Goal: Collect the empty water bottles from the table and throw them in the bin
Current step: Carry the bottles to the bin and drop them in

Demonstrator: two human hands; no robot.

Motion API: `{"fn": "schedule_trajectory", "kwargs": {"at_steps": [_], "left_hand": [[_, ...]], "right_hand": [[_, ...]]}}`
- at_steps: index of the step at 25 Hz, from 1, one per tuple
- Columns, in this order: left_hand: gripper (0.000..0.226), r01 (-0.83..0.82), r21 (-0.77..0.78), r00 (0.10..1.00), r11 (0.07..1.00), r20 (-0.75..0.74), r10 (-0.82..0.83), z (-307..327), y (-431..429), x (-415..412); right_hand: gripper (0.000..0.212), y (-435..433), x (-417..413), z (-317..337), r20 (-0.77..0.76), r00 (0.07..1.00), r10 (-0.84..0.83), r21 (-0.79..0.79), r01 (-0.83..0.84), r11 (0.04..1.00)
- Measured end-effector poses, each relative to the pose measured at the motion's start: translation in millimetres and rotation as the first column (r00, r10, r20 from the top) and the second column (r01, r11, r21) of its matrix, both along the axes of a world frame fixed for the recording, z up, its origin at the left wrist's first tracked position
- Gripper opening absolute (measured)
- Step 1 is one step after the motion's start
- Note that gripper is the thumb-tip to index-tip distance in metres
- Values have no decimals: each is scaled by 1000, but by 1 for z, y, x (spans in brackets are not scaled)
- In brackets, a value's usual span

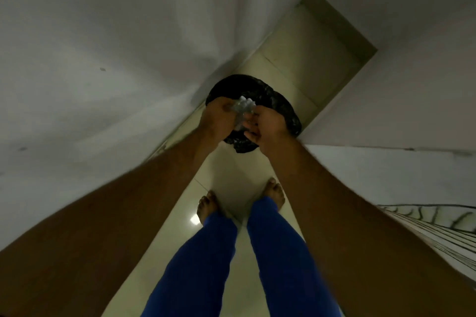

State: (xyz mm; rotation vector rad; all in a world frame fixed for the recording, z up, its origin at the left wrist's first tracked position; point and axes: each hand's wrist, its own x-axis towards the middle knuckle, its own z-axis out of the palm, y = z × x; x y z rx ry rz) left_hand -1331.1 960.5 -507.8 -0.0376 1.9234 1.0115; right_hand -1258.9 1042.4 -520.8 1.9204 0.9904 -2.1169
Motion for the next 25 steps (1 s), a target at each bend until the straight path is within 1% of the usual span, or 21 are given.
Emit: {"fn": "schedule_trajectory", "kwargs": {"at_steps": [1, 2, 3, 6, 8, 10, 12, 14, 16, 19, 22, 25], "left_hand": [[29, 4, -1, 1000, 1000, -27, -4, 28, -12, -1], [22, -18, 10, 996, 1000, -83, 19, 58, -27, -5], [14, -59, 26, 993, 998, -104, 61, 91, -45, -3], [23, -147, 83, 984, 986, -85, 154, 180, -88, 14], [24, -201, 161, 973, 966, -84, 216, 241, -121, 33], [23, -290, 238, 939, 927, -118, 324, 301, -158, 55], [23, -377, 291, 892, 879, -142, 430, 350, -196, 79], [23, -457, 346, 819, 819, -195, 539, 399, -237, 104], [25, -538, 390, 726, 747, -236, 646, 444, -284, 132], [28, -647, 433, 581, 628, -253, 774, 491, -361, 168], [28, -738, 492, 373, 462, -273, 887, 520, -465, 199], [26, -788, 533, 169, 307, -291, 941, 539, -579, 227]], "right_hand": [[35, -9, 3, 31, -15, 1000, 23, 28, -22, 999], [33, -17, 8, 63, -42, 997, 71, 74, -68, 995], [33, -27, 18, 102, -74, 992, 105, 106, -97, 990], [27, -43, 33, 193, -173, 975, 142, 159, -114, 981], [20, -66, 43, 258, -208, 962, 177, 206, -133, 969], [16, -95, 52, 315, -281, 922, 266, 245, -199, 949], [14, -131, 62, 364, -322, 858, 400, 288, -313, 905], [12, -171, 73, 410, -371, 775, 511, 333, -402, 853], [10, -218, 82, 455, -392, 680, 620, 379, -494, 782], [17, -295, 89, 503, -399, 510, 762, 446, -618, 648], [23, -402, 92, 536, -393, 276, 877, 514, -725, 459], [22, -525, 93, 558, -382, 73, 921, 560, -774, 293]]}}
